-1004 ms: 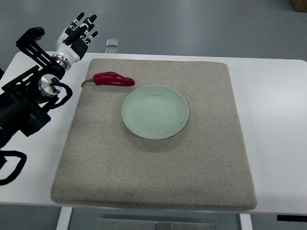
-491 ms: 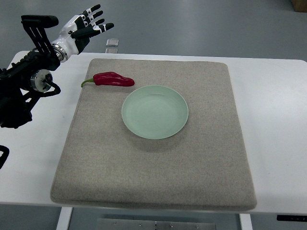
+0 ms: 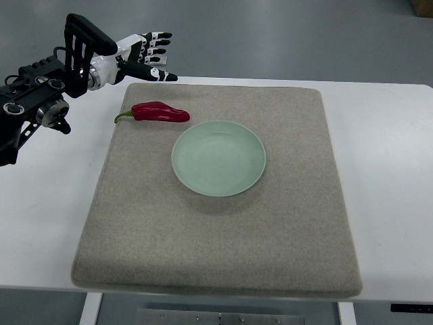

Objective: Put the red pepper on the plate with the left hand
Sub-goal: 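Move the left hand over the red chili pepper and lower it, then close the left hand fingers around the red chili pepper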

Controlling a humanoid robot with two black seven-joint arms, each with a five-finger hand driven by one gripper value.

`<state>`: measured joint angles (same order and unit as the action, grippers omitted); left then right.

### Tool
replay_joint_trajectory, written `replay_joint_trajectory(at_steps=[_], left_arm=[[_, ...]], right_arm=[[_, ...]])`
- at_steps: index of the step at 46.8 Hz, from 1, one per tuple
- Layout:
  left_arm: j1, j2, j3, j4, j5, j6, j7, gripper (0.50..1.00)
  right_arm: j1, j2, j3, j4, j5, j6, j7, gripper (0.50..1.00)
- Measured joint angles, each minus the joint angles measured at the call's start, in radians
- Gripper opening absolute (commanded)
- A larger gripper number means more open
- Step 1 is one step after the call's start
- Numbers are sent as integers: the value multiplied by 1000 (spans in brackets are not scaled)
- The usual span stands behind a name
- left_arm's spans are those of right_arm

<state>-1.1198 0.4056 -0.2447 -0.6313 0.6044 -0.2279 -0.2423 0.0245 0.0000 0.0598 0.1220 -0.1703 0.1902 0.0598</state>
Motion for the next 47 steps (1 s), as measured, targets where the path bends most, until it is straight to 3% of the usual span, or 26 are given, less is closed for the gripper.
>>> replay_joint_trajectory(at_steps=[25, 47], left_arm=[[-67, 24, 146, 2, 410, 29, -2, 975], [-83, 3, 241, 7, 423, -1, -2, 981]], right_arm=[[0, 0, 0, 1, 0, 0, 0, 932], [0, 0, 0, 1, 0, 0, 0, 932]])
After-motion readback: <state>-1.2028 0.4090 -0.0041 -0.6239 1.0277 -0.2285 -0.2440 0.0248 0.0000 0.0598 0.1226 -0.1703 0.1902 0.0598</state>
